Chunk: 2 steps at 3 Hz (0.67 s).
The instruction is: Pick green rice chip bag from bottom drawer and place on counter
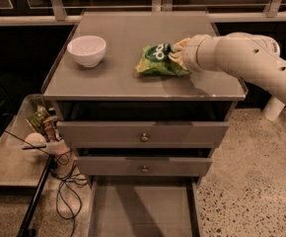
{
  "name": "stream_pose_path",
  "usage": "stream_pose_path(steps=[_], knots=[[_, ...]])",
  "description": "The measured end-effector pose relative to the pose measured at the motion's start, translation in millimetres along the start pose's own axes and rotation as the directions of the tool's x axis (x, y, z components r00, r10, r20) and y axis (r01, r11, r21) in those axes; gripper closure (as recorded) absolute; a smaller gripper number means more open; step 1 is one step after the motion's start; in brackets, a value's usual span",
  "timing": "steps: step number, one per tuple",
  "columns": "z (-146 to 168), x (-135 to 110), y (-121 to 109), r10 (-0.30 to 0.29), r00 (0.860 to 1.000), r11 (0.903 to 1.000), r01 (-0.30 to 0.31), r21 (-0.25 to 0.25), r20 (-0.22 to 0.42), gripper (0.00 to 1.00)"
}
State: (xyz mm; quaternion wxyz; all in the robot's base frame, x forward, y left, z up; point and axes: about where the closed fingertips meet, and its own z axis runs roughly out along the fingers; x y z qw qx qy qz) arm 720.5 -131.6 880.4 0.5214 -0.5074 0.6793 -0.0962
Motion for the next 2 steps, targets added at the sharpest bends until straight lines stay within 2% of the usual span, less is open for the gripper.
stream_pose_path(steps=[2], knots=[[0.0,0.0,0.0,0.000,1.000,1.0000,0.000,0.000,0.000,0.36]])
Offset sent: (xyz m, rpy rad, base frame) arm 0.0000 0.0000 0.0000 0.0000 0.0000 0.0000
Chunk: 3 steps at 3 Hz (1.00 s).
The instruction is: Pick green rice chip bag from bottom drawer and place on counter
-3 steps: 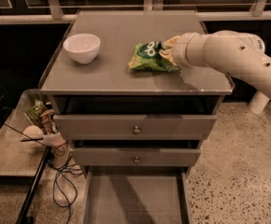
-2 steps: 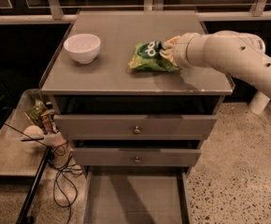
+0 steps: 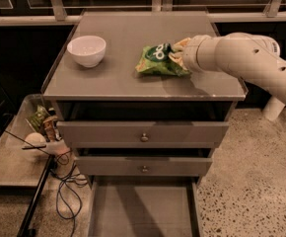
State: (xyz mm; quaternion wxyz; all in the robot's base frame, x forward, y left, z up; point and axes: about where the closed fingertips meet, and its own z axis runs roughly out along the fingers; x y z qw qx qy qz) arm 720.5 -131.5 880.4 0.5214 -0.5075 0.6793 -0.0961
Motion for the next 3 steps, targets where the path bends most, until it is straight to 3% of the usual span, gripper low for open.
stream_pose_path(steps=[1,2,3], knots=[[0.0,0.0,0.0,0.000,1.000,1.0000,0.000,0.000,0.000,0.13],[0.0,-0.1,0.1,0.000,1.000,1.0000,0.000,0.000,0.000,0.00],[0.1,-0.1,0.1,0.000,1.000,1.0000,0.000,0.000,0.000,0.00]])
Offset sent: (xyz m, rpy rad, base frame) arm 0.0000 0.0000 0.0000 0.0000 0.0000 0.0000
